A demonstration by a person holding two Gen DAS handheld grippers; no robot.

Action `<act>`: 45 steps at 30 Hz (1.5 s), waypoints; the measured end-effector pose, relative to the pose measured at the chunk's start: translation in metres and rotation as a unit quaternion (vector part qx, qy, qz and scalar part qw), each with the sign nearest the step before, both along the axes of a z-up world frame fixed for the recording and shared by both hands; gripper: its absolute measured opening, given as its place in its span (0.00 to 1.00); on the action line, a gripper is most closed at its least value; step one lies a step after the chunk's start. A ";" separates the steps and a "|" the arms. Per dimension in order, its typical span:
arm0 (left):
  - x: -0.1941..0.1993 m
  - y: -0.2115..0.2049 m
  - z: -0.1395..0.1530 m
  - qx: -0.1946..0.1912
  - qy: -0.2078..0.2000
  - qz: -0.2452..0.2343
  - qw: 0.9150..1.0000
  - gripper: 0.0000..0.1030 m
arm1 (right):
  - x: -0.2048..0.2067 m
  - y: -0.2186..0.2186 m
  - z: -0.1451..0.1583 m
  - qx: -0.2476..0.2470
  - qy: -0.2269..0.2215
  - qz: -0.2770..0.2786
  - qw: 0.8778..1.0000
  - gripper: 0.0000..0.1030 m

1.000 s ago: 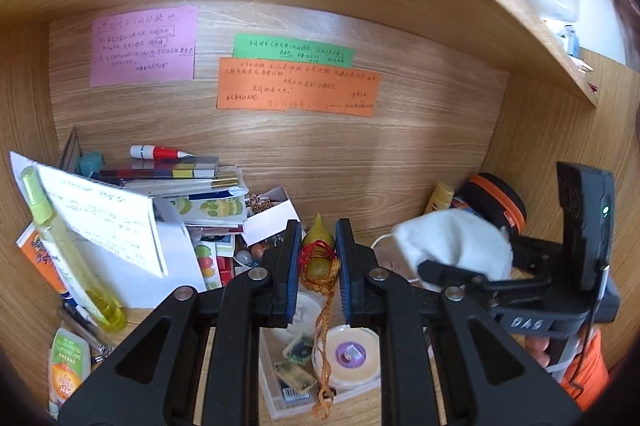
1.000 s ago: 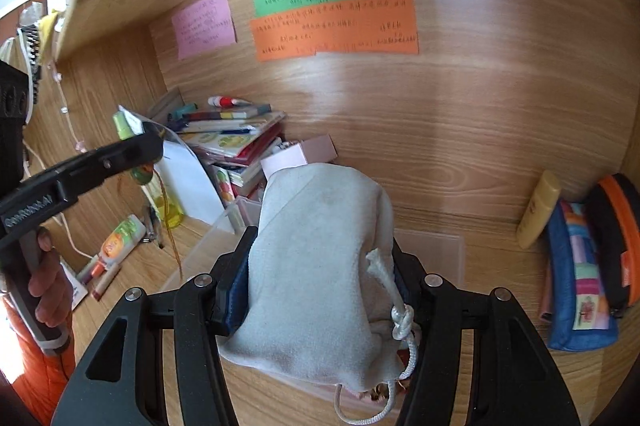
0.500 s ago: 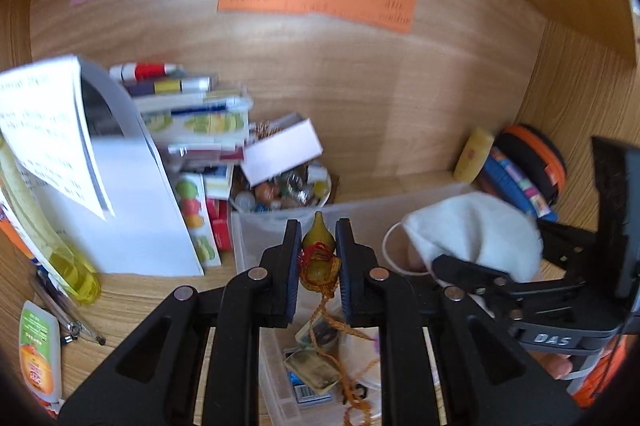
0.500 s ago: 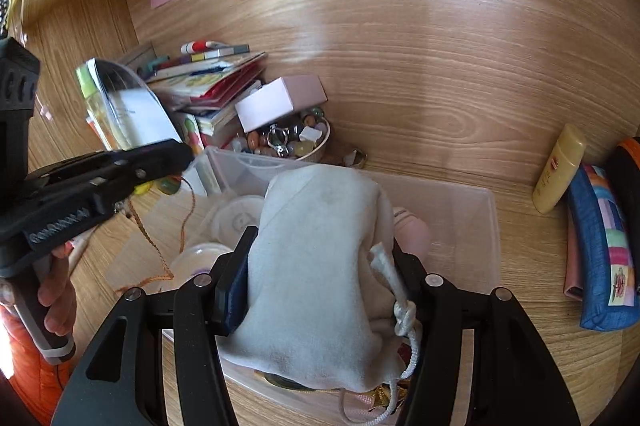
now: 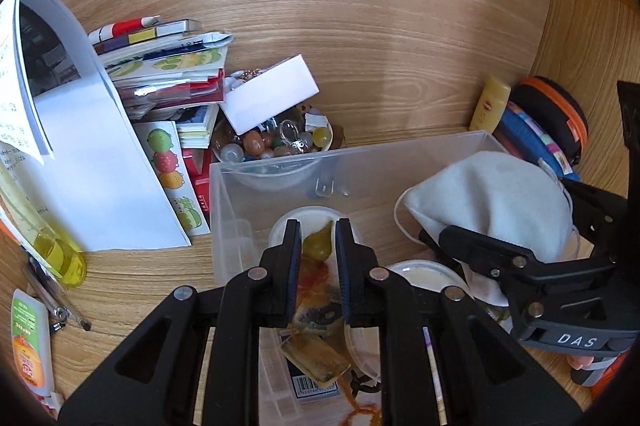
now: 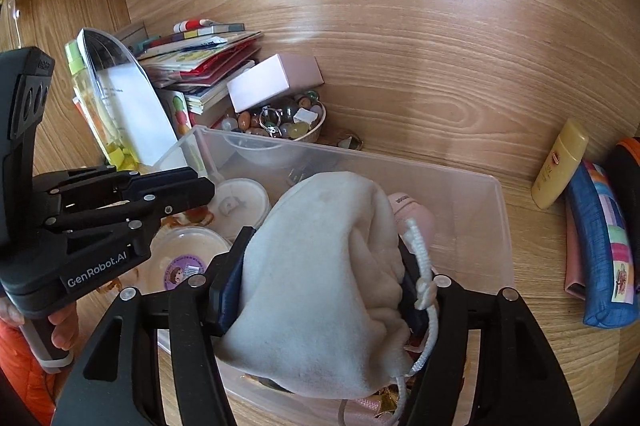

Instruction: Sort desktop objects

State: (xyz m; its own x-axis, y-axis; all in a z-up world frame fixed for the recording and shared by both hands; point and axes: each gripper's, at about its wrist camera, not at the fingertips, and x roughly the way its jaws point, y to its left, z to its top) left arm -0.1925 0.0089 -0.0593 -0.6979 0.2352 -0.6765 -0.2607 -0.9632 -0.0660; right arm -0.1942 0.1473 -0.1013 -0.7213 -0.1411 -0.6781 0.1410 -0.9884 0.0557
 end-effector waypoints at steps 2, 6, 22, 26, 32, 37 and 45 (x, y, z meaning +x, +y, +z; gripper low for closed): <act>0.000 0.001 0.000 -0.001 -0.002 -0.002 1.000 0.16 | 0.001 -0.002 -0.001 0.012 0.004 -0.004 1.000 0.60; 0.000 0.002 -0.001 -0.007 -0.002 -0.001 1.000 0.28 | 0.002 -0.004 -0.001 0.024 0.009 -0.006 1.000 0.66; 0.007 -0.005 0.015 -0.005 0.042 0.013 0.999 0.65 | 0.015 -0.004 0.014 0.035 0.063 -0.011 0.997 0.83; 0.011 -0.008 0.020 -0.001 0.054 0.014 0.998 0.74 | 0.016 -0.003 0.018 0.029 0.062 -0.008 0.998 0.84; 0.015 -0.015 0.021 0.016 0.055 0.022 0.998 0.92 | 0.026 0.002 0.029 0.019 0.069 -0.013 0.997 0.85; 0.027 -0.017 0.026 0.013 0.070 0.035 0.997 0.94 | 0.049 0.008 0.044 0.022 0.091 -0.023 0.995 0.96; 0.061 -0.019 0.029 0.014 0.098 0.064 0.993 0.94 | 0.084 0.016 0.040 0.027 0.119 -0.043 0.992 0.99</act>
